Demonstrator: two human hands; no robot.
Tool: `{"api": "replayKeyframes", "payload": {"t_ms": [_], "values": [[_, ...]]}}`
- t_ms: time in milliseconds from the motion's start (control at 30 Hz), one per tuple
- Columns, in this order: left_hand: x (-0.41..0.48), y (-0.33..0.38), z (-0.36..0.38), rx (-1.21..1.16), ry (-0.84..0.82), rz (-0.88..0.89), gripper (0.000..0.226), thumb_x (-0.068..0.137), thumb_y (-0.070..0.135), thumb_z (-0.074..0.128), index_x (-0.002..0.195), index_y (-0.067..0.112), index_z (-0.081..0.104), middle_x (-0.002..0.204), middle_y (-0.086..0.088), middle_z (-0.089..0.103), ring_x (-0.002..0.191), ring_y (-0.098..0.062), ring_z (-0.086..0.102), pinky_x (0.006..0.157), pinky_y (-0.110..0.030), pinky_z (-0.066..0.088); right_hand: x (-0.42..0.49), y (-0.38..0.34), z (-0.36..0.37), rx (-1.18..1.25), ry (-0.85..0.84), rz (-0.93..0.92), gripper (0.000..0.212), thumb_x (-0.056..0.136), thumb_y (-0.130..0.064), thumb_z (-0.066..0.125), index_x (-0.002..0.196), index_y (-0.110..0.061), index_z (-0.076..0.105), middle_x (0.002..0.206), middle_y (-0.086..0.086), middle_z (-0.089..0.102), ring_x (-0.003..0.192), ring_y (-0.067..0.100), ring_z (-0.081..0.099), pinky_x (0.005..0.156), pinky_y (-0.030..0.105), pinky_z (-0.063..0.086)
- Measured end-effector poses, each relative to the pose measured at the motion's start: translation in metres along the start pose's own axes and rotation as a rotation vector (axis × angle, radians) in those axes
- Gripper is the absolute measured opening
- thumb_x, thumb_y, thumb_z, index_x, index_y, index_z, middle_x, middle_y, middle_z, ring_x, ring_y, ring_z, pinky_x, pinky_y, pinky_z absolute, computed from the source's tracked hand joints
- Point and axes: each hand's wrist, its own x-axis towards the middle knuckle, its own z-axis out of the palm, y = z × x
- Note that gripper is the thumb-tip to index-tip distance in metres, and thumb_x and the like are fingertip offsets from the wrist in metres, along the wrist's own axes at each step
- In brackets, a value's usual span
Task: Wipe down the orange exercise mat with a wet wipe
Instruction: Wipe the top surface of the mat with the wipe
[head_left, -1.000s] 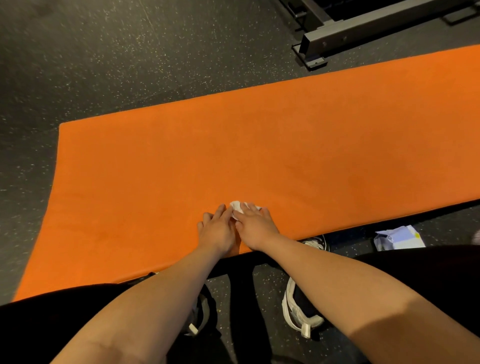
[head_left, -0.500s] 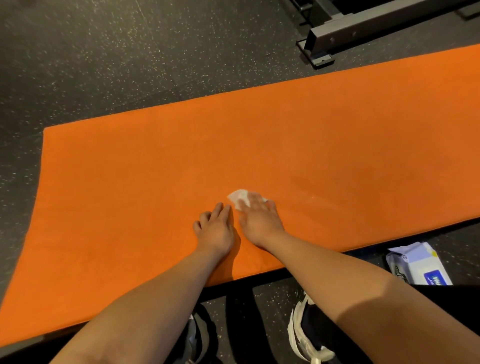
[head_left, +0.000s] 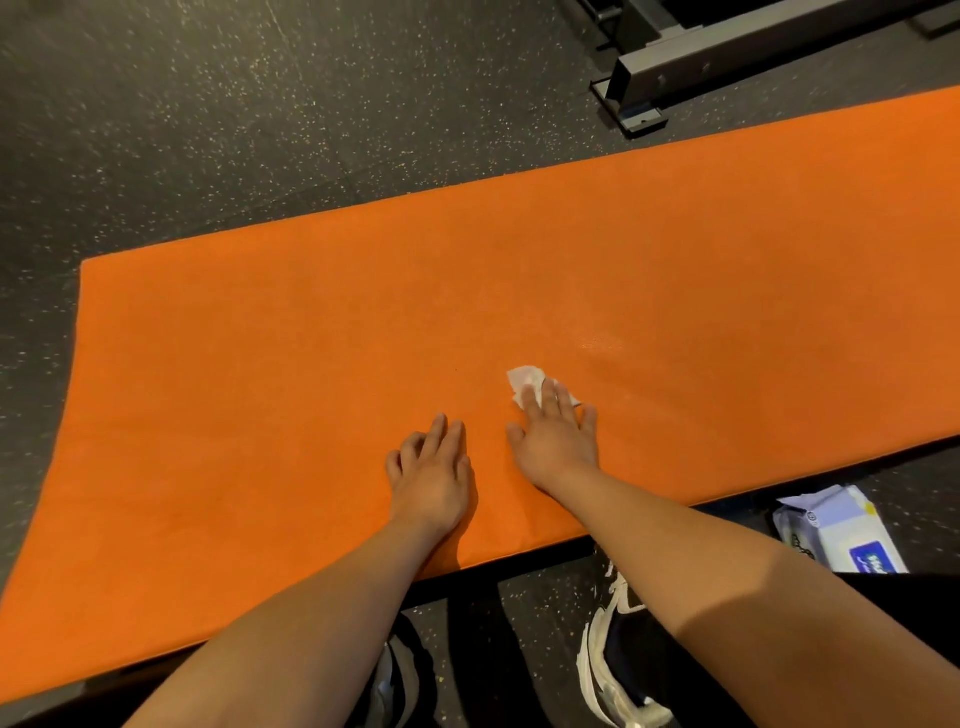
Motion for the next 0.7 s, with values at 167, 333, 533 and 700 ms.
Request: {"api": "replayKeyframes", "payload": {"t_ms": [167, 333, 533, 700], "values": [[-0.002, 0.005, 0.001, -0.048, -0.001, -0.01, 0.053, 0.107, 0.043, 0.025, 0.159, 0.034, 0.02, 0.168, 0.009, 0.005, 0.147, -0.022, 0.012, 0.115, -0.043, 0.008, -0.026, -0.043, 0.011, 0.047, -0.088, -0.189, 0.056, 0.109, -0.039, 0.023, 0.162, -0.026, 0.011, 0.17, 0.002, -0.005, 0.156, 0.02, -0.012, 0.124, 0.052, -0.001], [-0.005, 0.003, -0.003, -0.054, -0.036, -0.006, 0.054, 0.107, 0.041, 0.027, 0.16, 0.032, 0.018, 0.168, 0.009, 0.003, 0.149, -0.022, 0.008, 0.118, -0.043, 0.006, -0.023, -0.021, 0.006, -0.013, -0.067, -0.218, 0.056, 0.109, -0.039, 0.025, 0.162, -0.029, 0.011, 0.17, -0.002, -0.004, 0.156, 0.019, -0.011, 0.123, 0.055, -0.004], [-0.006, 0.003, -0.003, -0.057, -0.055, 0.004, 0.054, 0.107, 0.041, 0.026, 0.159, 0.033, 0.018, 0.169, 0.008, 0.002, 0.15, -0.022, 0.006, 0.118, -0.043, 0.005, -0.035, -0.031, 0.004, 0.05, -0.118, -0.141, 0.057, 0.11, -0.035, 0.024, 0.163, -0.025, 0.006, 0.17, 0.002, -0.011, 0.155, 0.022, -0.015, 0.124, 0.054, -0.006], [-0.006, 0.001, -0.004, -0.102, -0.053, 0.011, 0.054, 0.107, 0.038, 0.028, 0.16, 0.031, 0.017, 0.168, 0.008, 0.005, 0.151, -0.02, 0.006, 0.119, -0.041, 0.005, -0.035, -0.028, 0.011, 0.004, -0.11, -0.336, 0.057, 0.109, -0.041, 0.027, 0.162, -0.033, 0.008, 0.17, -0.005, -0.004, 0.156, 0.016, -0.011, 0.122, 0.056, -0.007]]}}
